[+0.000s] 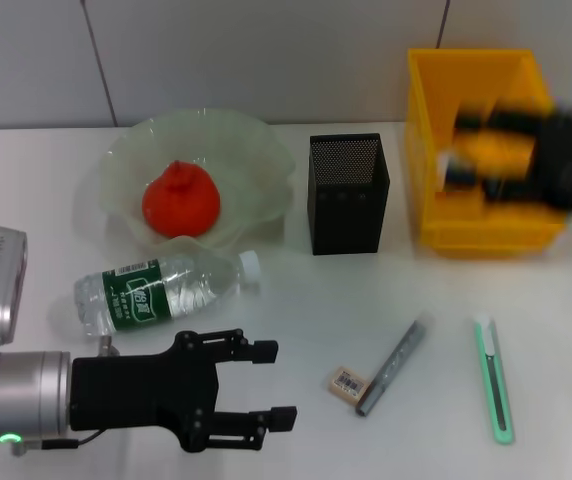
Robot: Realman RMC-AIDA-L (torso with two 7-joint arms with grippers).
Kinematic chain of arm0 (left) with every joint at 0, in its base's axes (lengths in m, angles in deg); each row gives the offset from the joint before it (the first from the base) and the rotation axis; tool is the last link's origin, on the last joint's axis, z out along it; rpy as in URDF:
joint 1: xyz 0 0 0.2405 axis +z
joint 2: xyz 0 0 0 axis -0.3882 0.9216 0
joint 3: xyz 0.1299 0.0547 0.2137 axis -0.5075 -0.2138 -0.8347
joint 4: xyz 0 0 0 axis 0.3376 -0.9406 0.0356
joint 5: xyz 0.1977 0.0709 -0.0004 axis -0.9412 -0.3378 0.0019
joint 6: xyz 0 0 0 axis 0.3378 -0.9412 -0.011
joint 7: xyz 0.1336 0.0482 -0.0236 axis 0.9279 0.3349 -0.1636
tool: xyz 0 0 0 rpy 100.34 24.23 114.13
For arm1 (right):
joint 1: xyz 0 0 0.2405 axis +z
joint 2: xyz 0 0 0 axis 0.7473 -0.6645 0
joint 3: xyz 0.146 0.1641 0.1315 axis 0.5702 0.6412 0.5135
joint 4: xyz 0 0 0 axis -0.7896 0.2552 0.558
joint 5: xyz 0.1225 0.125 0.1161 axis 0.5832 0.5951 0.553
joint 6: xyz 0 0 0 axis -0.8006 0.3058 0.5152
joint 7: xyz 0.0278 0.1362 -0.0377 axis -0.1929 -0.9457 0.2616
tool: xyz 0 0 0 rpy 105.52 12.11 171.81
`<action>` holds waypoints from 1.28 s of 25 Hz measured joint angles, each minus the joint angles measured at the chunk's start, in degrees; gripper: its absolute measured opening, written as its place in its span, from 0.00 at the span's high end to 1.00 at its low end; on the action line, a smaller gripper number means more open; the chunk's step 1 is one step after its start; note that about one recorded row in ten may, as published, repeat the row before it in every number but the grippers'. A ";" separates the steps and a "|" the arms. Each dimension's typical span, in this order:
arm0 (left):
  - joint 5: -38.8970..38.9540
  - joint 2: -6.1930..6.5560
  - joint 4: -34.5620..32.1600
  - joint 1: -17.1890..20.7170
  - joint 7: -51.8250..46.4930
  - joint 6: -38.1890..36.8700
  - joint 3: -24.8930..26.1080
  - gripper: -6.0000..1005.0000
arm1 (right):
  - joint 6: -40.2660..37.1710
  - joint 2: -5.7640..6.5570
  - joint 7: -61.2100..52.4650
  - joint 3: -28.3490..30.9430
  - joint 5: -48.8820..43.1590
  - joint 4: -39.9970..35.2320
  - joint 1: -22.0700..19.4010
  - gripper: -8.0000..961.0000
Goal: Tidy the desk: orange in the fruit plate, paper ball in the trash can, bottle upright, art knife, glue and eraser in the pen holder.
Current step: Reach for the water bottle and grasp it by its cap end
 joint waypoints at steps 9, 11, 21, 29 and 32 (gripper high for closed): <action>-0.05 -0.25 -0.09 -1.63 -1.76 3.20 -0.15 0.22 | 0.76 -5.31 6.84 -0.01 -21.16 1.56 -1.10 0.15; -0.05 -0.26 -0.17 -1.64 -1.96 3.26 -0.13 0.22 | 1.46 -5.75 7.84 0.01 -22.22 1.55 -1.98 0.15; -5.06 1.84 -14.79 -4.02 -17.00 7.95 1.34 0.22 | 3.20 -5.61 8.76 0.00 -22.64 2.15 -2.56 0.15; -18.12 2.67 -27.66 -5.05 -27.39 9.86 2.04 0.22 | 4.08 -5.46 8.78 0.00 -22.73 2.07 -2.92 0.15; -23.65 2.31 -31.11 -5.44 -29.01 10.52 2.80 0.22 | 4.18 -5.45 8.69 0.00 -22.74 1.81 -3.06 0.15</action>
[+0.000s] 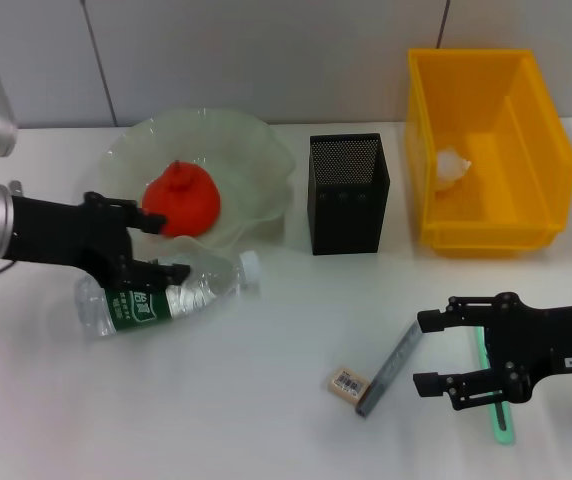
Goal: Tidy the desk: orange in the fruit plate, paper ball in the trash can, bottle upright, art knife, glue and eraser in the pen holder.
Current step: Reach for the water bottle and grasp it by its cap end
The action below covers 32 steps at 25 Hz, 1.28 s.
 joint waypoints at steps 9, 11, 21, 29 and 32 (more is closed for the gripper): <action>-12.52 -1.27 -0.79 -2.19 -2.39 2.70 0.34 0.22 | 0.54 -0.03 -0.59 0.00 -0.07 -0.06 -0.07 0.15; -12.95 -1.35 -0.76 -2.23 -2.40 2.72 0.35 0.22 | 0.58 -0.03 -0.75 0.00 -0.07 -0.06 -0.07 0.15; -14.01 -2.11 0.50 -2.26 -1.88 3.89 -0.11 0.22 | 0.63 -0.01 -1.06 0.00 -0.08 -0.27 0.03 0.15; -15.24 -2.82 1.15 -2.64 -1.61 4.52 -0.26 0.23 | 0.59 0.04 -1.13 0.00 -0.16 -0.33 -0.06 0.15; -15.24 -2.97 1.26 -2.75 -1.25 4.53 -0.25 0.23 | 0.60 0.05 -1.14 0.00 -0.16 -0.32 -0.07 0.15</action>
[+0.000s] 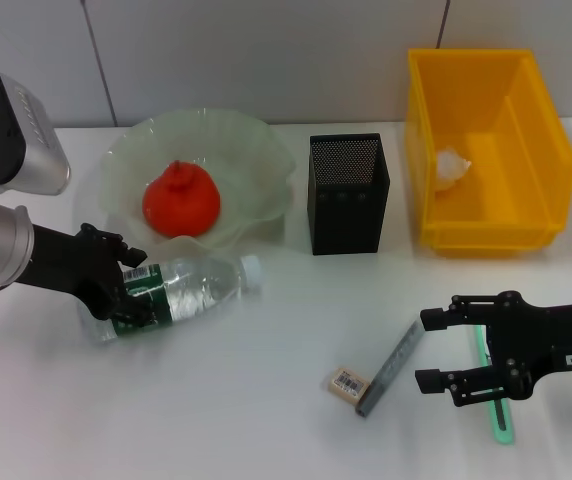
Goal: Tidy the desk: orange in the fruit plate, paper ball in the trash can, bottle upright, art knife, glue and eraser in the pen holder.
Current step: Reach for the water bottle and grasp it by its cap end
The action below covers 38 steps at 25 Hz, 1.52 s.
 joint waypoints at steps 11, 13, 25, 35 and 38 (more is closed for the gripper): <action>0.25 -0.34 2.46 -1.37 0.96 0.02 -0.18 0.23 | 0.03 0.01 0.00 0.00 0.00 0.00 0.00 0.15; 0.50 -0.45 2.85 -1.72 1.26 0.17 -0.18 0.23 | 0.03 0.01 0.00 0.00 0.00 0.00 0.00 0.15; 1.39 -0.67 5.85 -3.95 2.57 0.41 -0.18 0.23 | -0.14 0.00 0.00 0.00 0.00 0.00 0.00 0.15; 1.59 -0.76 8.15 -5.51 2.72 2.41 -1.28 0.23 | 0.02 0.00 0.00 0.00 0.01 0.01 0.01 0.15; 2.12 -0.82 8.22 -5.53 2.73 3.06 -2.48 0.24 | 0.04 0.00 0.00 0.00 0.01 0.01 0.01 0.15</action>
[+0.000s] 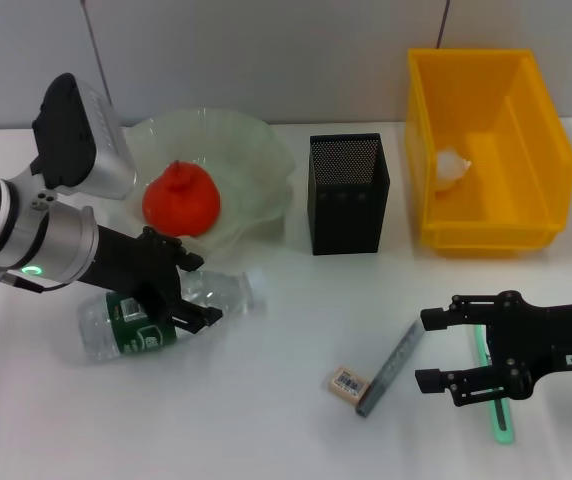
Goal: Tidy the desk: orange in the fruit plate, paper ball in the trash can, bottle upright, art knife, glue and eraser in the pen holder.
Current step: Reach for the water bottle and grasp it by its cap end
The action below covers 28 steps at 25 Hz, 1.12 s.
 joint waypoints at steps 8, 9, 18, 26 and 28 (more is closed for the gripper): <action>1.00 -0.01 0.44 -0.88 -0.36 0.27 -1.25 0.24 | 0.09 0.00 0.00 0.00 0.00 0.00 0.08 0.15; 1.04 0.00 0.72 -1.39 -0.57 0.28 -1.38 0.24 | 0.08 0.00 0.00 0.00 0.00 0.00 0.16 0.15; 1.12 -0.04 2.44 -2.59 -0.73 0.83 -2.02 0.24 | 0.09 0.00 0.00 0.09 0.00 0.00 0.26 0.15; 1.87 -0.10 3.25 -3.33 -0.73 1.51 -3.89 0.24 | 0.80 0.00 -0.06 -0.03 0.00 0.00 0.27 0.15; 2.04 -0.15 3.84 -3.71 -0.78 2.15 -4.58 0.24 | 0.80 0.00 -0.07 -0.03 0.00 0.00 0.30 0.15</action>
